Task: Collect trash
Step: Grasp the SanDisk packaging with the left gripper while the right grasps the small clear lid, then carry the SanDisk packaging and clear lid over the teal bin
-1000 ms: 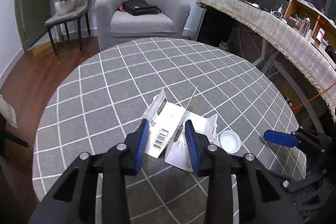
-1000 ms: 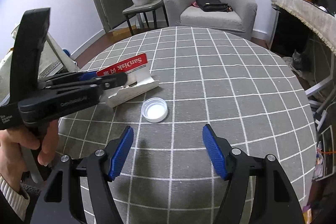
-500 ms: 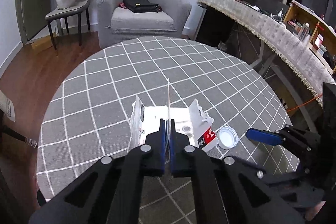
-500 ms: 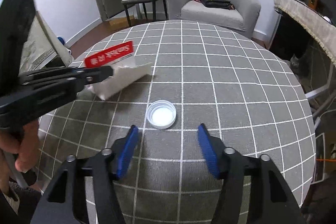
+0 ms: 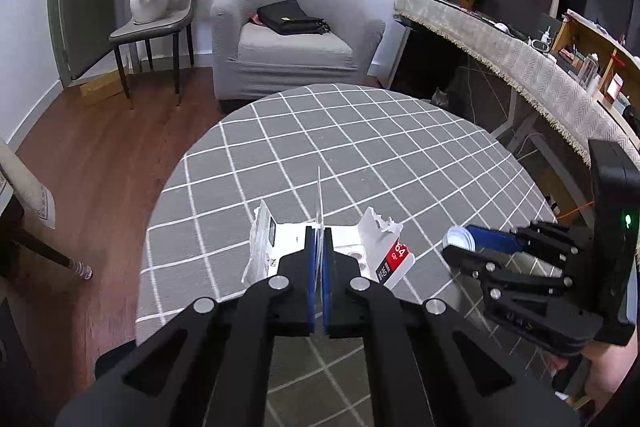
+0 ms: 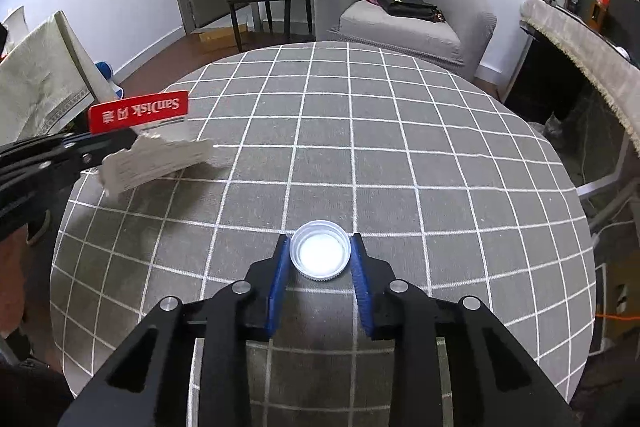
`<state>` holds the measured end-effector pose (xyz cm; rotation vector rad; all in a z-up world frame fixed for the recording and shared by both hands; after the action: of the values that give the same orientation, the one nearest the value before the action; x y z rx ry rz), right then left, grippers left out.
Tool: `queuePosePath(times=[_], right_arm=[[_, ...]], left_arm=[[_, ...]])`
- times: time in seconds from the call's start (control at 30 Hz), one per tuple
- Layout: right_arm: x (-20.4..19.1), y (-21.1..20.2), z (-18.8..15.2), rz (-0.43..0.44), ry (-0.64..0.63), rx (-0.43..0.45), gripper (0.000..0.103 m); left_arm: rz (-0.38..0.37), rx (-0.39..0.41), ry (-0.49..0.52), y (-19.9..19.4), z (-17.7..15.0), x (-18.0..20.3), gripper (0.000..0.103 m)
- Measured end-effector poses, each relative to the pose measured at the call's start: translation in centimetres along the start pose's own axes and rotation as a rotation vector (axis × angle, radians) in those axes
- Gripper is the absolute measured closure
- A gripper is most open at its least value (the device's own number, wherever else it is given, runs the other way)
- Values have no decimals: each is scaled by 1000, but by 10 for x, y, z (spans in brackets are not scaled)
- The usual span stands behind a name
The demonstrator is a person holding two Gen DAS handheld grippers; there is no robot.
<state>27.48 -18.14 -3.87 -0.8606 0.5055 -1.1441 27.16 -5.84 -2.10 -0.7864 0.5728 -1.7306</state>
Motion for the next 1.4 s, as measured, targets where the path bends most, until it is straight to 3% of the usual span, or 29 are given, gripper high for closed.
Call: queuePosePath(times=[0.43, 0.87, 1.17, 1.4], right_arm=[[-64, -32, 35, 114, -42, 90, 73], [-132, -34, 58, 199, -131, 103, 73], [-190, -31, 74, 306, -185, 101, 73], [-224, -13, 72, 324, -228, 31, 73]], left_arm=[[40, 34, -1, -38, -12, -29, 100], [141, 43, -123, -79, -44, -117, 100], [198, -35, -189, -79, -86, -160, 100], [248, -149, -209, -60, -132, -189, 100]])
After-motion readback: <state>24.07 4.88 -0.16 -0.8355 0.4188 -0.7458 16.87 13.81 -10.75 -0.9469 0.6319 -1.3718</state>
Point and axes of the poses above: each gripper's, at about its wrist camera, not at the fingertips, and y roughly the way its jaws point, x to its right, z to its top, the point moved 3 cm from there along y, roughly the way its jaws point, and after that the axes turned 5 degrees about -y, right-handed, at the moved point
